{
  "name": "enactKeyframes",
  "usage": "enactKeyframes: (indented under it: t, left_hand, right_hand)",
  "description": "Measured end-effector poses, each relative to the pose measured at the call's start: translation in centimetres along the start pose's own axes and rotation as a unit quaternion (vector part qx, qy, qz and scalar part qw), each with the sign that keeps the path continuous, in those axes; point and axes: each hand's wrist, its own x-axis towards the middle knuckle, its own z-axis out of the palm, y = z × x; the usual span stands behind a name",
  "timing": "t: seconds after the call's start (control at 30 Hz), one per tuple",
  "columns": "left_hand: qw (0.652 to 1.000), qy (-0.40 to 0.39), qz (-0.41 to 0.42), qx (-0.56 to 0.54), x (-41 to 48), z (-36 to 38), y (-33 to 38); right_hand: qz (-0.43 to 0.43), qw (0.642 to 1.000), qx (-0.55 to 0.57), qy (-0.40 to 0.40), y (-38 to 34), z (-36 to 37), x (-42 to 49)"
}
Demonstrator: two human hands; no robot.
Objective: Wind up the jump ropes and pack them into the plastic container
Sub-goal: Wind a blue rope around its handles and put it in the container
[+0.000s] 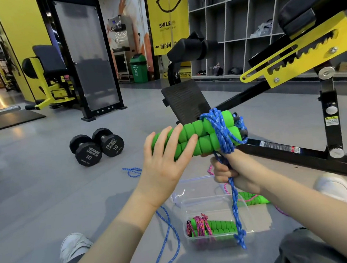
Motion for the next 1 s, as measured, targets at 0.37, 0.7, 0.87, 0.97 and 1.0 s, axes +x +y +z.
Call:
enactKeyframes:
  t: [0.37, 0.7, 0.87, 0.97, 1.0]
  left_hand:
    - [0.997, -0.043, -0.048, 0.049, -1.5, 1.3, -0.9]
    - [0.994, -0.09, -0.033, 0.056, -1.3, 1.1, -0.8]
    - [0.99, -0.117, -0.037, 0.069, -1.9, 1.5, -1.4]
    - [0.988, -0.131, -0.03, 0.075, -2.1, 1.5, -1.5]
    - [0.987, -0.142, -0.032, 0.065, -2.0, 1.4, -1.3]
  right_hand:
    - [0.063, 0.997, 0.04, 0.006, 0.0, 0.6, -1.6]
    - [0.022, 0.938, -0.346, -0.013, 0.2, 2.5, -3.7]
    - [0.044, 0.908, -0.41, -0.076, -1.5, 2.4, -5.3]
    - [0.034, 0.89, -0.452, -0.054, -2.7, 2.4, -5.6]
    - [0.018, 0.869, -0.491, -0.059, -3.2, 2.4, -5.7]
